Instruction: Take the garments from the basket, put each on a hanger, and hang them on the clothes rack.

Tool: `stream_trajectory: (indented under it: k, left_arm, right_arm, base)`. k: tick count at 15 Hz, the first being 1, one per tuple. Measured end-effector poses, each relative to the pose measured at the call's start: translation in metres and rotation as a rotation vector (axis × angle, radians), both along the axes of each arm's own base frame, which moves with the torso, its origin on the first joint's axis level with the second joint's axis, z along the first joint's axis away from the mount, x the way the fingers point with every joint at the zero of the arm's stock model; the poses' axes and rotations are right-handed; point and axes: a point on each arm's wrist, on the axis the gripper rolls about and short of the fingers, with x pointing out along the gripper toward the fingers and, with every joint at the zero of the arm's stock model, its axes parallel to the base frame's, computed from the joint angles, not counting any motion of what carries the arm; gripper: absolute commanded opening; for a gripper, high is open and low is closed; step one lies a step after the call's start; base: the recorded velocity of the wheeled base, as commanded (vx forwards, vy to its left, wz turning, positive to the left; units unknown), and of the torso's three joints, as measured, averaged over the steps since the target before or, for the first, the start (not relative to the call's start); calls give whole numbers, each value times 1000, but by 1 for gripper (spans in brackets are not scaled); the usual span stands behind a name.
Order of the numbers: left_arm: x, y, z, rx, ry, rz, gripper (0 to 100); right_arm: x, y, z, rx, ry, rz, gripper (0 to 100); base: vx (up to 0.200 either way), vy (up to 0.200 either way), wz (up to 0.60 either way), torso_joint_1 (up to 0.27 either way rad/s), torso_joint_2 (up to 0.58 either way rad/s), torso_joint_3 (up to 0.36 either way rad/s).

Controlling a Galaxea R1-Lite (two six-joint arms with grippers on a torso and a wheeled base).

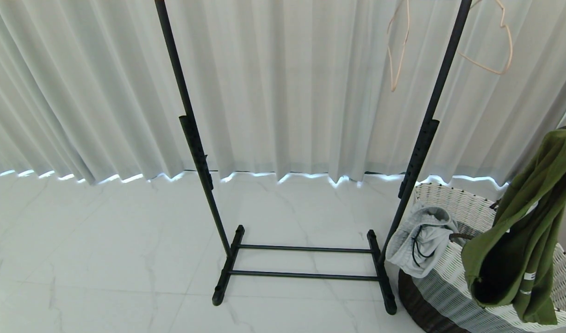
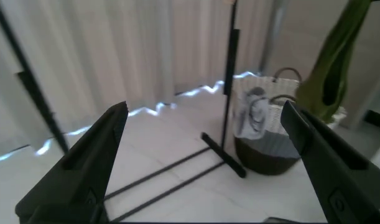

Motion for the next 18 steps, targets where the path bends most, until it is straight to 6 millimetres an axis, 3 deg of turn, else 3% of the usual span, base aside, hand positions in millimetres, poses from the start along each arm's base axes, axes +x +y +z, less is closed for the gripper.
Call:
stream_trajectory:
  k: [4,9,12,18]
  left_arm:
    - [56,-18,16,6,155,-102,100]
    - [103,-87,-9,-34,500,-186,100]
    - [117,-134,-29,-10,584,-178,100]
    - [124,-228,-70,-6,692,-219,100]
  right_arm:
    - [1,1,-6,-11,19,0,0]
    - [3,3,-9,23,40,-15,0]
    - [5,5,-11,28,50,-17,0]
    - [4,6,-18,45,34,1,0]
  base:
    - [0,0,0,0,0,0]
    - [0,0,0,0,0,0]
    - [0,0,0,0,0,0]
    - [0,0,0,0,0,0]
